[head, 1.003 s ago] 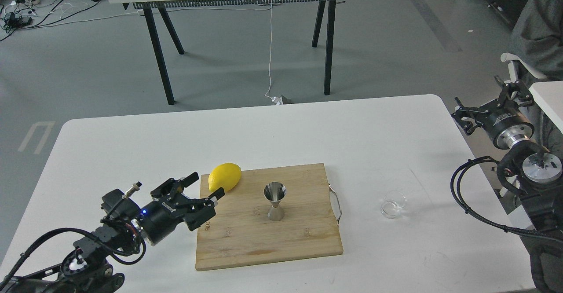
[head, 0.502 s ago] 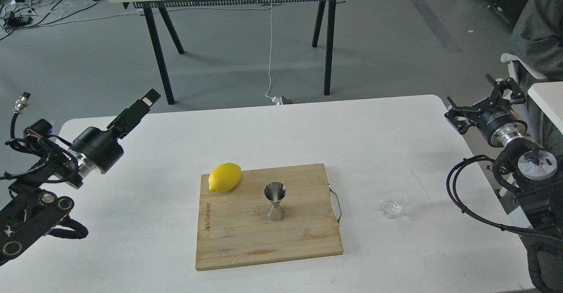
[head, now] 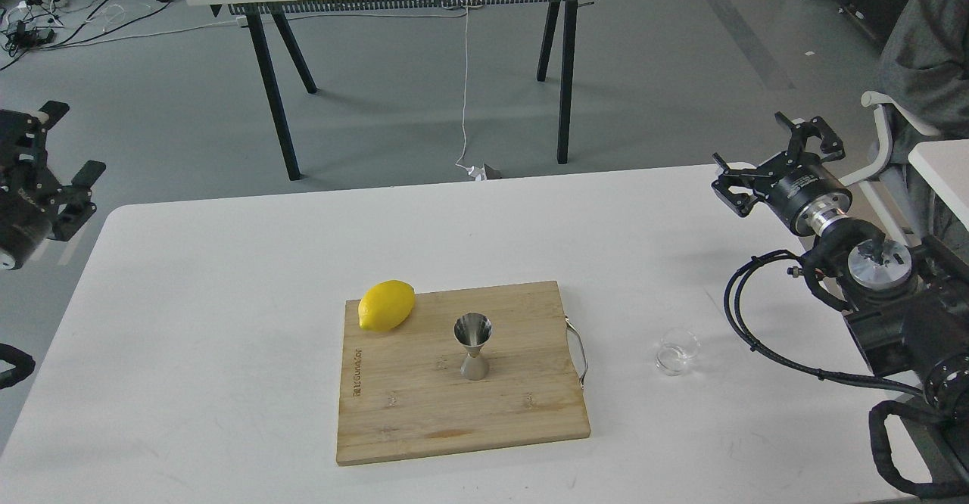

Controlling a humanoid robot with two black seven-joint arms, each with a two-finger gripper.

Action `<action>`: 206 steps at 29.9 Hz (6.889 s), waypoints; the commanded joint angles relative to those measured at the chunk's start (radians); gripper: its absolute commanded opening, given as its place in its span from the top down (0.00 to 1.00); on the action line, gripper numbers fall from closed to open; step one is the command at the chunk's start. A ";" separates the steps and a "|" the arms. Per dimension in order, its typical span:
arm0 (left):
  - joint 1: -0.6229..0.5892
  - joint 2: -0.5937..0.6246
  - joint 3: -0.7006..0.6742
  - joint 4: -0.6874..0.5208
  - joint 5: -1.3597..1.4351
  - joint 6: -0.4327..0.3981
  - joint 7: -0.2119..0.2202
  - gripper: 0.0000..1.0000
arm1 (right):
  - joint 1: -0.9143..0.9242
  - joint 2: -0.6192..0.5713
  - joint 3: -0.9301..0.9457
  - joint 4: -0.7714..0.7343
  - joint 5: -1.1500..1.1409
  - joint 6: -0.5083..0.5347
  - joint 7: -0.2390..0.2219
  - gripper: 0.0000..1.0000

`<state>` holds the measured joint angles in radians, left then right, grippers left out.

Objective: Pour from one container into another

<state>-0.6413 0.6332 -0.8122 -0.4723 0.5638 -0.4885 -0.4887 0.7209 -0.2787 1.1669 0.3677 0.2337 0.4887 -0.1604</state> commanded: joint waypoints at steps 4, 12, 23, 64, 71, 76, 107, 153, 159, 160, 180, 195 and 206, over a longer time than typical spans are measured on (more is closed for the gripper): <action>0.006 -0.007 0.002 0.026 -0.038 0.000 0.000 0.01 | 0.012 0.001 0.039 0.005 0.232 0.000 -0.005 0.01; 0.017 -0.043 0.007 0.029 -0.033 0.000 0.000 0.01 | 0.006 -0.097 0.069 0.177 0.335 -0.281 -0.010 0.01; 0.019 -0.113 0.047 0.029 -0.032 0.000 0.000 0.01 | -0.031 -0.217 0.022 0.370 0.440 -0.711 -0.109 0.01; 0.020 -0.216 0.134 0.133 -0.027 0.000 0.000 0.00 | -0.731 -0.301 0.004 0.947 0.424 -0.294 -0.091 0.01; 0.020 -0.219 0.134 0.133 -0.027 0.000 0.000 0.00 | -0.830 -0.238 0.000 0.962 0.418 -0.349 -0.033 0.01; 0.020 -0.219 0.134 0.136 -0.027 0.000 0.000 0.00 | -0.841 -0.237 0.007 0.970 0.423 -0.389 -0.002 0.01; 0.025 -0.234 0.173 0.184 -0.028 0.000 0.000 0.00 | -0.752 -0.228 -0.127 0.968 0.394 -0.483 0.001 0.01; 0.028 -0.241 0.177 0.201 -0.028 0.000 0.000 0.00 | -0.716 -0.111 -0.136 0.824 0.306 -0.472 -0.002 0.01; 0.028 -0.242 0.177 0.207 -0.028 0.000 0.000 0.00 | -0.703 -0.093 -0.136 0.806 0.292 -0.472 -0.002 0.01; 0.028 -0.242 0.177 0.207 -0.028 0.000 0.000 0.00 | -0.701 -0.089 -0.136 0.803 0.291 -0.472 -0.002 0.01; 0.028 -0.244 0.177 0.215 -0.030 0.000 0.000 0.00 | -0.701 -0.083 -0.135 0.793 0.280 -0.472 -0.001 0.17; 0.028 -0.244 0.177 0.215 -0.028 0.000 0.000 0.00 | -0.707 -0.085 -0.135 0.793 0.277 -0.470 -0.001 0.24; 0.028 -0.245 0.177 0.222 -0.032 0.000 0.000 0.00 | -0.710 -0.083 -0.135 0.793 0.260 -0.469 -0.001 0.32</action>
<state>-0.6135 0.3881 -0.6352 -0.2573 0.5335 -0.4887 -0.4887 0.0115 -0.3621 1.0324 1.1612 0.4941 0.0189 -0.1610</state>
